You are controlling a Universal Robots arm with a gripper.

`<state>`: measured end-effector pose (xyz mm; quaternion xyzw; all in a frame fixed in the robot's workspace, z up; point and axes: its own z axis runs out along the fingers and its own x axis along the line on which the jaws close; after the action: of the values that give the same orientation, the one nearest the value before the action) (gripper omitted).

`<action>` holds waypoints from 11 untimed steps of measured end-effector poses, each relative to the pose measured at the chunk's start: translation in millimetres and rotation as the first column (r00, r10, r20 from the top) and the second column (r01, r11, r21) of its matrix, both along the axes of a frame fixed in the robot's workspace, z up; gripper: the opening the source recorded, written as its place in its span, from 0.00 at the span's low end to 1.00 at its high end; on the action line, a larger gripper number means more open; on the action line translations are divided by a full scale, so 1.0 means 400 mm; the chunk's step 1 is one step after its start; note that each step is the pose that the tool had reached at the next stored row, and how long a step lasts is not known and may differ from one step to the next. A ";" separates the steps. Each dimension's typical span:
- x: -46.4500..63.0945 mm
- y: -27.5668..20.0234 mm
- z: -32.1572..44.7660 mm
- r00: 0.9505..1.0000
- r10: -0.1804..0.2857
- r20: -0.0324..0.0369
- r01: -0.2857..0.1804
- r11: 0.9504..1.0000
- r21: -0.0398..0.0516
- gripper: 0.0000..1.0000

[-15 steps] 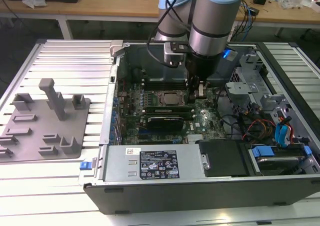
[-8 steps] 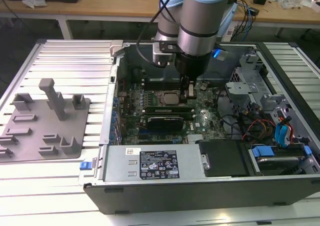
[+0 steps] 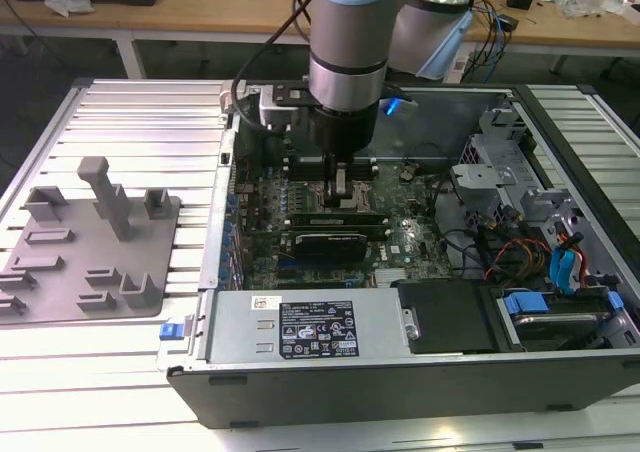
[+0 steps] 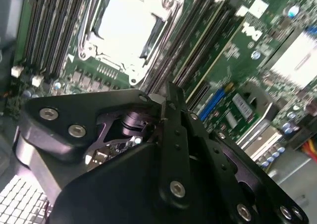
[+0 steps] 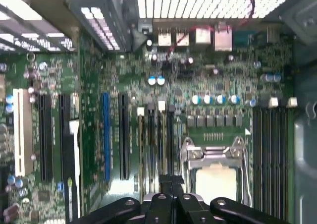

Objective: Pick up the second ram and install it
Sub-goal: 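Press down the second ram until it locks into place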

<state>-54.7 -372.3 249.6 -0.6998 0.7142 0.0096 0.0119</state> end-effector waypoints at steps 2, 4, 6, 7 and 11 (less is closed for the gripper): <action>-0.013 0.000 -0.003 1.000 0.000 0.000 0.000 1.000 0.000 0.08; -0.022 0.000 -0.006 1.000 0.000 0.000 0.000 1.000 0.000 0.08; -0.030 0.000 -0.013 1.000 0.000 0.000 0.000 1.000 0.000 0.08; -0.030 0.000 -0.013 1.000 0.000 0.000 0.000 1.000 0.000 0.08; -0.030 0.000 -0.033 1.000 0.000 0.000 0.000 1.000 0.000 0.08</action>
<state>-66.8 -372.3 236.3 -0.6998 0.7142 0.0096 0.0118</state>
